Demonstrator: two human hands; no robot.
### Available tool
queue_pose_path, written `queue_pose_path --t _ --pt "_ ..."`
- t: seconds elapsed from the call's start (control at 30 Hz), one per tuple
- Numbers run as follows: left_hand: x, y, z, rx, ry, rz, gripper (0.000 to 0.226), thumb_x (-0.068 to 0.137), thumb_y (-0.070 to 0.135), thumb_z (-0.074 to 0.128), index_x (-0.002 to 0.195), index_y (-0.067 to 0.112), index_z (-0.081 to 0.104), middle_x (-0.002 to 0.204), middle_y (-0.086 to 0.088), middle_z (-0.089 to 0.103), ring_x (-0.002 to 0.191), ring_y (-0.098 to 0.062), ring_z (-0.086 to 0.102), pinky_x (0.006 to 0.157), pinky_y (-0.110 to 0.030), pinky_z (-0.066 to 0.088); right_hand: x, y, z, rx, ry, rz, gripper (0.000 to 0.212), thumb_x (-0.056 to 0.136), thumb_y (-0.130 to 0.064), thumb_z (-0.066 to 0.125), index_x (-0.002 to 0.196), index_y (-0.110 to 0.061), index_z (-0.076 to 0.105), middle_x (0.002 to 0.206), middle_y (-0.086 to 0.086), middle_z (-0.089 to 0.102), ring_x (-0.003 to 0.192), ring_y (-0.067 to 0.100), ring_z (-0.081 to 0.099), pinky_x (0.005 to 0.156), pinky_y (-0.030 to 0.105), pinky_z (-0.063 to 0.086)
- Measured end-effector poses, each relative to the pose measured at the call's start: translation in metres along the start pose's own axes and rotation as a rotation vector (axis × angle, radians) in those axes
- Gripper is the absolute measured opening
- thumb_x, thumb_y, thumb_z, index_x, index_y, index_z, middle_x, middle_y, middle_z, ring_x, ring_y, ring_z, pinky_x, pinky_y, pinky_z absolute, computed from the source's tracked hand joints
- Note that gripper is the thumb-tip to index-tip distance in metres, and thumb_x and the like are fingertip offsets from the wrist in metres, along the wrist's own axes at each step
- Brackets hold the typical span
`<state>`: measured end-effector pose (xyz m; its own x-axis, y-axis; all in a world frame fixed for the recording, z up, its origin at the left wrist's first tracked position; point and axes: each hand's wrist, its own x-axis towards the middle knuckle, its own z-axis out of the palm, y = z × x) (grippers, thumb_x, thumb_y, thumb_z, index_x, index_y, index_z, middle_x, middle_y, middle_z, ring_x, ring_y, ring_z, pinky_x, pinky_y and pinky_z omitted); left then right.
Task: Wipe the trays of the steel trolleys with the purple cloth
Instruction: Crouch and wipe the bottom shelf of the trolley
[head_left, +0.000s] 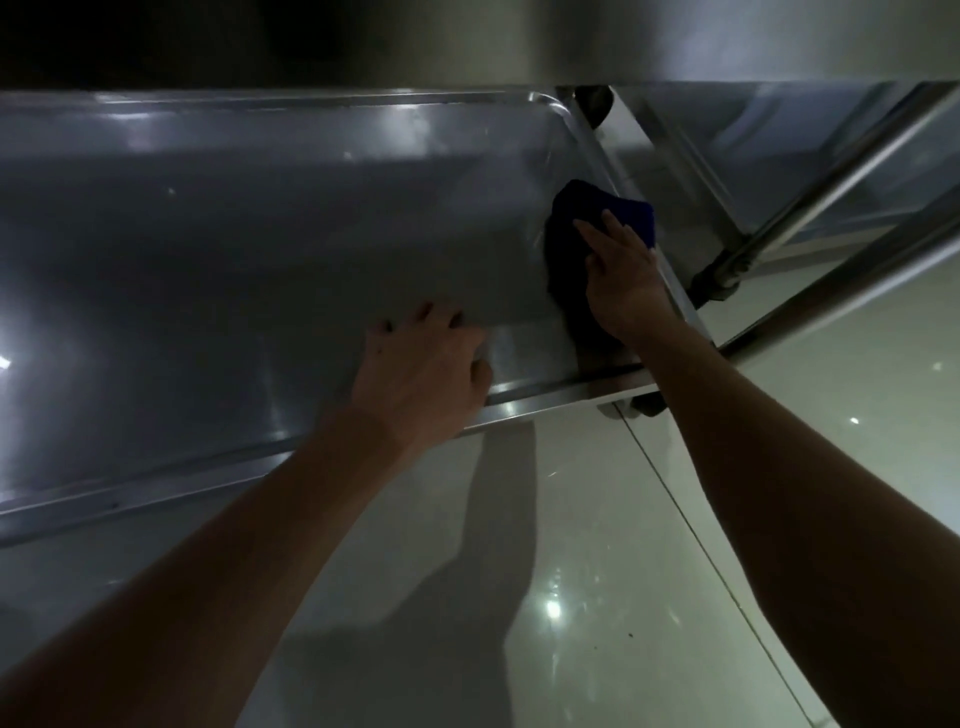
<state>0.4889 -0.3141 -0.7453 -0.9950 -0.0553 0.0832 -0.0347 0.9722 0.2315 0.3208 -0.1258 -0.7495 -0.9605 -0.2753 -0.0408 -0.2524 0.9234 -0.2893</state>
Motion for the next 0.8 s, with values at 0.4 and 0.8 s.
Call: queue_pose_path --t 0.4,0.8 --pt "-0.072 -0.138 -0.045 0.078 0.055 -0.247 0.028 0.09 0.035 0.058 0.113 0.022 0.068 0.125 -0.005 0.062 0.116 -0.033 0.054 0.09 -0.046 0.041 0.007 -0.164 0.065 0.023 -0.115 -0.316 0.049 0.106 -0.025 0.032 0.154 -0.035 0.028 0.166 0.002 0.01 0.152 0.031 0.01 0.12 0.053 0.012" --pt "-0.169 -0.218 -0.075 0.02 -0.044 -0.294 0.042 0.098 0.038 0.044 0.137 0.028 0.056 0.143 0.001 0.051 0.133 -0.024 0.043 0.102 -0.048 0.04 -0.06 -0.35 0.128 0.06 -0.255 -0.653 0.048 0.107 -0.026 0.03 0.153 -0.039 0.03 0.166 -0.002 0.011 0.152 0.027 0.008 0.121 0.05 0.004"
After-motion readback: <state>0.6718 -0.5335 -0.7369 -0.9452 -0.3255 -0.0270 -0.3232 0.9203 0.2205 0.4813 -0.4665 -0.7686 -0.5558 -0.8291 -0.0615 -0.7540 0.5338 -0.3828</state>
